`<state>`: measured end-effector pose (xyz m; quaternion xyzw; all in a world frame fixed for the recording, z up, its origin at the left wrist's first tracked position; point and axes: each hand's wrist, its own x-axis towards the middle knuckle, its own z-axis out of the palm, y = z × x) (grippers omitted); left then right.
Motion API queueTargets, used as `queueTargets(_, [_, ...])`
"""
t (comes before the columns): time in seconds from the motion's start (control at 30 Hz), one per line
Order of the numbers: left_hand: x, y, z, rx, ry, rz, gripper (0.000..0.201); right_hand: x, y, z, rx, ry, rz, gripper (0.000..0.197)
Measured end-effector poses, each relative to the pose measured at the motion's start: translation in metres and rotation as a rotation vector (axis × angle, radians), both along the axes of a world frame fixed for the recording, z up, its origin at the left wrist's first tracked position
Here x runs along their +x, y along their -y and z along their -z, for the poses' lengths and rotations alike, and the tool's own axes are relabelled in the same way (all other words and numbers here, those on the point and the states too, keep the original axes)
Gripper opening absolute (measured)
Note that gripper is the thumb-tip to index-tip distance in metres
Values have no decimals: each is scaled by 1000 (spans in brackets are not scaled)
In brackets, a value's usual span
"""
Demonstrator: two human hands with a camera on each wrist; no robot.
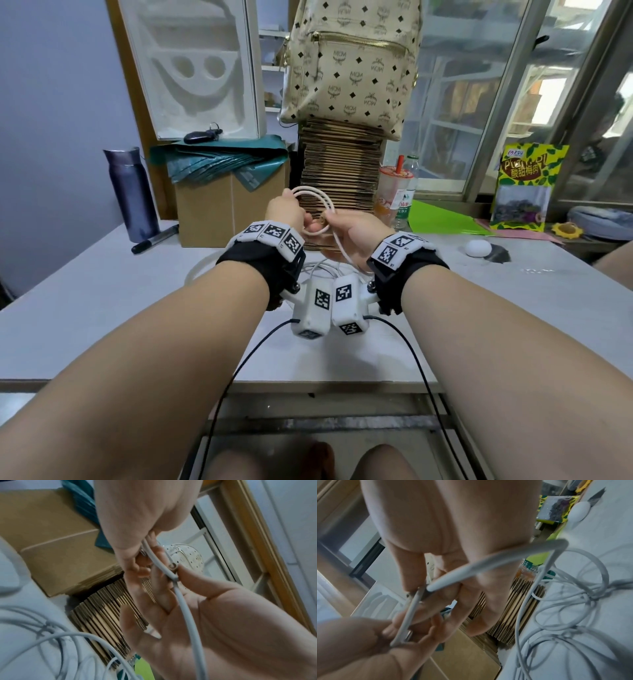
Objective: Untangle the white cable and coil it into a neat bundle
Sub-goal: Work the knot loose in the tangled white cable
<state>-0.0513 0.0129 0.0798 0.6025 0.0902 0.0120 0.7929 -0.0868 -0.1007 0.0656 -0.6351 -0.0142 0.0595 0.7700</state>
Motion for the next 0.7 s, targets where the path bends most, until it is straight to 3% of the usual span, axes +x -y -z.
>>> queueTargets(0.17, [0, -2, 3, 148, -71, 110, 44, 4, 2, 2, 23, 95, 166, 26])
queueTargets(0.43, [-8, -14, 6, 947, 11, 341, 40, 10, 5, 3, 86, 44, 157, 28])
queueTargets(0.5, [-4, -14, 9, 1172, 74, 357, 26, 11, 4, 3, 30, 29, 163, 29])
queueTargets(0.57, [-2, -16, 9, 1279, 122, 317, 17, 12, 6, 3, -43, 25, 158, 29])
queueTargets(0.7, [-7, -17, 1, 1374, 171, 244, 23, 12, 12, 8, -264, 86, 89, 31])
